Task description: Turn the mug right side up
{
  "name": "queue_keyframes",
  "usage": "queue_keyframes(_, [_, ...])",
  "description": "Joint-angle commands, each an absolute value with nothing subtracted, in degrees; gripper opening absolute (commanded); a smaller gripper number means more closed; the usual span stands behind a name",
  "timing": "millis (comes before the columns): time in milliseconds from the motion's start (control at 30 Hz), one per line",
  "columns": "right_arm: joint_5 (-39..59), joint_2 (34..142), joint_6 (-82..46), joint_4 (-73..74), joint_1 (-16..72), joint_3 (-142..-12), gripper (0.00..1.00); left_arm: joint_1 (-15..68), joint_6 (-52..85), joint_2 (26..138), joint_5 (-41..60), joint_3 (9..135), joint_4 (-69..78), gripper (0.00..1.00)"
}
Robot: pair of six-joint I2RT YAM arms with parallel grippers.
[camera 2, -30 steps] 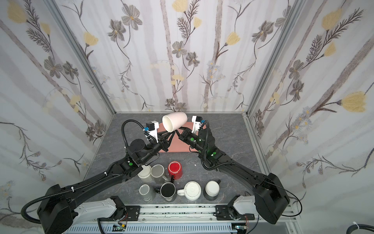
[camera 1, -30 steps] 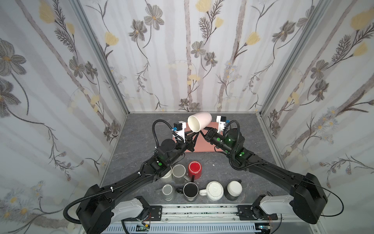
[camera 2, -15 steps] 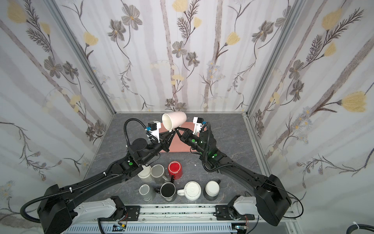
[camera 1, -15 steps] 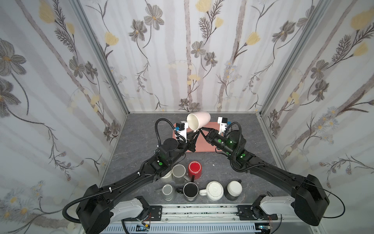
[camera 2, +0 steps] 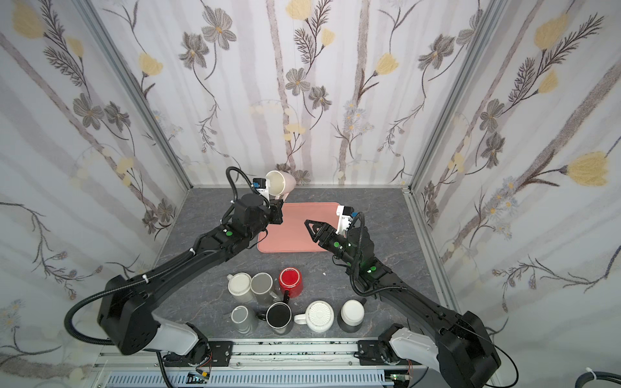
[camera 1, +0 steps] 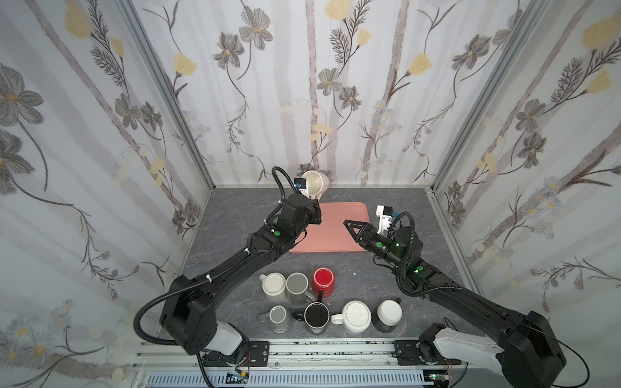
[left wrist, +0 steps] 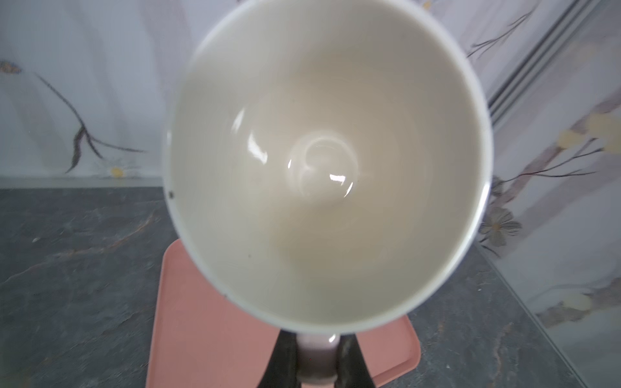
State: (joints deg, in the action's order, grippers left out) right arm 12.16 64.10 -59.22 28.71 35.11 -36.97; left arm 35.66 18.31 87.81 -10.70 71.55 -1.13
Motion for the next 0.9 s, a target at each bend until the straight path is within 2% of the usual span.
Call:
queue_keyframes(0, [12.2,61.6,-57.2,26.2,33.6,-33.4,0.6,32.4,19.8,96.4,-12.7,80.6,-16.5,0.0])
queue_keyframes(233, [15.4,57.8,-56.8,23.9,29.9,-28.2,0.6,28.6,19.5,111.3,-13.6,93.6,-25.8,0.0])
queue_keyframes(433, [17.1,54.8,-56.0,21.9,27.5,-25.2,0.6,26.4,19.2,119.7,-13.3,101.4,-30.6,0.0])
queue_keyframes(600, [18.8,53.3,-55.9,21.7,25.1,-23.0,0.6,25.8,18.5,122.2,-15.6,104.1,-32.8,0.0])
queue_keyframes(867, [20.5,52.8,-56.1,22.0,22.8,-22.5,0.61,25.2,19.7,123.0,-12.2,101.8,-31.1,0.0])
